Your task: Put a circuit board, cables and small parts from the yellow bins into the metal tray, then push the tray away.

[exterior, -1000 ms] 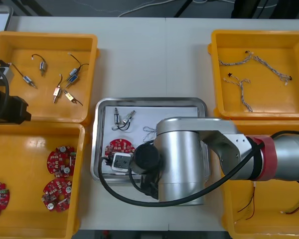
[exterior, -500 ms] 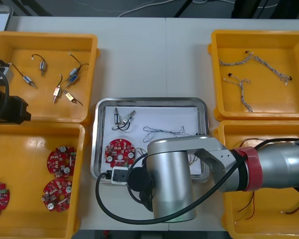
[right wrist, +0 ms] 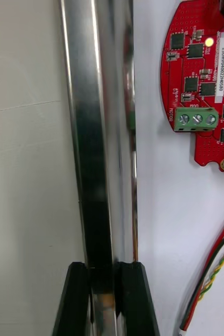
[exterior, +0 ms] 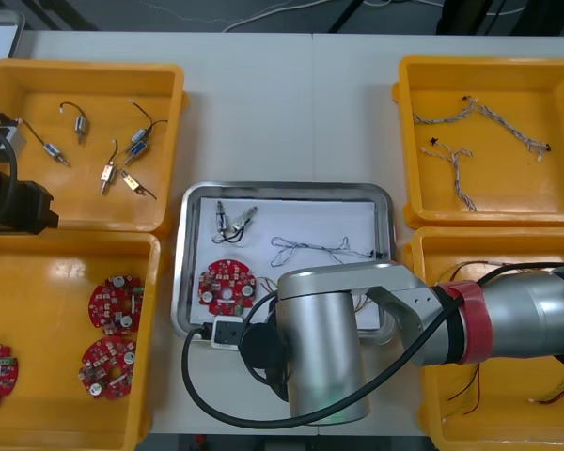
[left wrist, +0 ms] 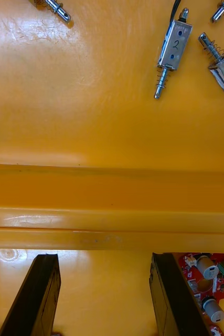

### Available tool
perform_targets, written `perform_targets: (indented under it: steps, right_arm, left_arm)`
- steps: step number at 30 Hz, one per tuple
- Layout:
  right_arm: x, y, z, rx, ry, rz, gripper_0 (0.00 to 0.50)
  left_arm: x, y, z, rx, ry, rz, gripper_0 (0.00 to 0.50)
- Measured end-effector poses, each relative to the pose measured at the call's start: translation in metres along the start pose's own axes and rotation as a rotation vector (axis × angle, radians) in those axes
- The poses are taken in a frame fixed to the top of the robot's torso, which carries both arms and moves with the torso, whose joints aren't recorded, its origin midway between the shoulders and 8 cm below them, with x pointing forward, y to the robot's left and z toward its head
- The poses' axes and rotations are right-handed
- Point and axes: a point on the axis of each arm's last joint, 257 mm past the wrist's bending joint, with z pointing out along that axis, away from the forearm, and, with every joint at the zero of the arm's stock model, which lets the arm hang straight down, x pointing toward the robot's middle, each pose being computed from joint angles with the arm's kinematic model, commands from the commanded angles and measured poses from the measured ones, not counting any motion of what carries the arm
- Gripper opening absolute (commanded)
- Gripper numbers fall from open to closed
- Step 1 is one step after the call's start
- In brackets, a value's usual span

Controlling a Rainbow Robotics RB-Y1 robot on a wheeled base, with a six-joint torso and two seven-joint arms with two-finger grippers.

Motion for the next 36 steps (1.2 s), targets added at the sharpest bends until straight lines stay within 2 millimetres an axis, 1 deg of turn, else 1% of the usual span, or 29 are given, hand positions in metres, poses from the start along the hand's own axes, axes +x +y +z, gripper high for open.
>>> perform_targets:
  steps: [8,14,21,28,36]
  right_arm:
    - [-0.001,-0.004,0.000,0.013,-0.003,-0.002,0.000]
    - [-0.005,-0.016,-0.004,0.042,-0.007,-0.013,0.000]
    - [-0.008,-0.042,-0.012,0.098,-0.004,-0.039,0.000]
    - [0.000,-0.078,-0.008,0.162,0.055,-0.188,0.000]
    - [0.003,-0.109,-0.006,0.210,0.080,-0.170,0.000]
  left_arm:
    - [0.000,0.000,0.000,0.000,0.000,0.000,0.500]
    - [0.000,0.000,0.000,0.000,0.000,0.000,0.500]
    - [0.000,0.000,0.000,0.000,0.000,0.001,0.500]
    - [0.000,0.000,0.000,0.000,0.000,0.001,0.500]
    - [0.000,0.000,0.000,0.000,0.000,0.001,0.500]
